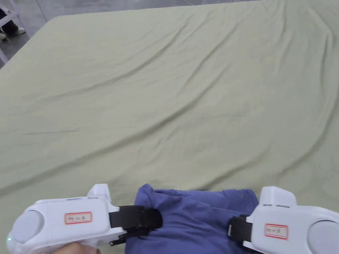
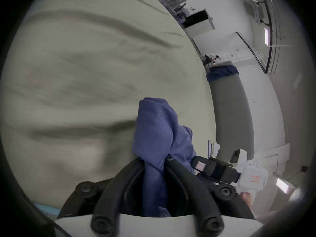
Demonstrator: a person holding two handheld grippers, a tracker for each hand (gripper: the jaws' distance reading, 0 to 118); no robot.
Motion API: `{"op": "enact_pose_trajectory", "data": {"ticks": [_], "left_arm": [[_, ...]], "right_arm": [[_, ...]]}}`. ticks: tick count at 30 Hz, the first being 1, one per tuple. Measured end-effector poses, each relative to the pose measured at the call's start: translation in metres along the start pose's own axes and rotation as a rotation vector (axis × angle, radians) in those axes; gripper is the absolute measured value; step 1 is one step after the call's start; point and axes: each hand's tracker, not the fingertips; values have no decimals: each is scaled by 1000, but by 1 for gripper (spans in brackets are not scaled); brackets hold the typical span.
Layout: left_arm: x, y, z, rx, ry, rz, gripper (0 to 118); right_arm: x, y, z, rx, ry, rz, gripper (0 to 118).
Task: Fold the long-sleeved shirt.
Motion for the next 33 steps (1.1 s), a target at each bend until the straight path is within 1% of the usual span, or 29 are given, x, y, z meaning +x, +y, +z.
{"op": "enact_pose_trajectory", "data": {"ticks": [1, 3, 4, 7, 9, 12, 13, 14, 15, 16, 17, 18, 19, 20, 21, 22, 23, 24, 25, 27, 29, 30, 31, 32, 33], "left_arm": [[-9, 6, 16, 14, 15, 13, 10], [-34, 21, 56, 25, 101, 25, 10], [-59, 35, 76, 38, 132, 23, 10], [-112, 65, 142, 92, 275, 77, 10], [-135, 75, 184, 161, 412, 94, 10], [-186, 97, 234, 203, 611, 114, 10], [-189, 96, 240, 211, 677, 101, 12], [-201, 100, 245, 178, 718, 94, 16], [-210, 101, 249, 177, 755, 108, 35], [-214, 102, 251, 199, 754, 121, 67], [-187, 85, 234, 225, 761, 128, 100], [-182, 81, 230, 272, 810, 117, 110], [-176, 77, 225, 331, 880, 86, 116], [-169, 72, 222, 389, 909, 29, 118], [-205, 103, 249, 447, 843, -37, 116], [-199, 103, 250, 454, 861, -85, 112], [-192, 103, 249, 451, 896, -79, 111], [-186, 103, 249, 434, 893, -72, 111], [-162, 96, 241, 423, 879, -71, 111], [-146, 92, 239, 420, 798, -55, 111], [-131, 94, 237, 420, 776, -54, 111], [-114, 91, 235, 418, 756, -50, 106], [-96, 87, 234, 397, 707, -51, 85], [-73, 80, 231, 377, 653, -80, 38], [-49, 77, 224, 370, 661, -139, 6]], "right_arm": [[-18, -1, -1, 8, 40, 17, 3], [-64, -5, -10, -11, 136, 67, 3], [-84, -7, -15, -32, 167, 82, 3], [-150, -21, -32, -85, 252, 140, 3], [-189, -32, -43, -123, 311, 181, 3], [-230, -50, -51, -183, 384, 221, 3], [-239, -55, -52, -197, 397, 228, 3], [-245, -60, -52, -200, 403, 234, 3], [-250, -63, -54, -201, 405, 240, 3], [-253, -66, -55, -205, 406, 246, 3], [-255, -68, -57, -214, 404, 252, 3], [-253, -70, -57, -221, 404, 254, 3], [-252, -70, -57, -227, 404, 253, 3], [-251, -70, -56, -228, 400, 253, 3], [-250, -70, -55, -223, 391, 257, 3], [-246, -68, -52, -216, 384, 262, 3], [-244, -67, -50, -207, 377, 260, 3], [-242, -65, -47, -200, 372, 251, 3], [-239, -63, -43, -194, 371, 244, 3], [-232, -55, -31, -174, 373, 229, 3], [-220, -47, -14, -139, 375, 220, 3], [-209, -40, -2, -116, 378, 215, 3], [-197, -33, 9, -90, 381, 208, 3], [-179, -25, 22, -54, 389, 203, 3], [-160, -16, 35, -15, 386, 200, 3]]}}
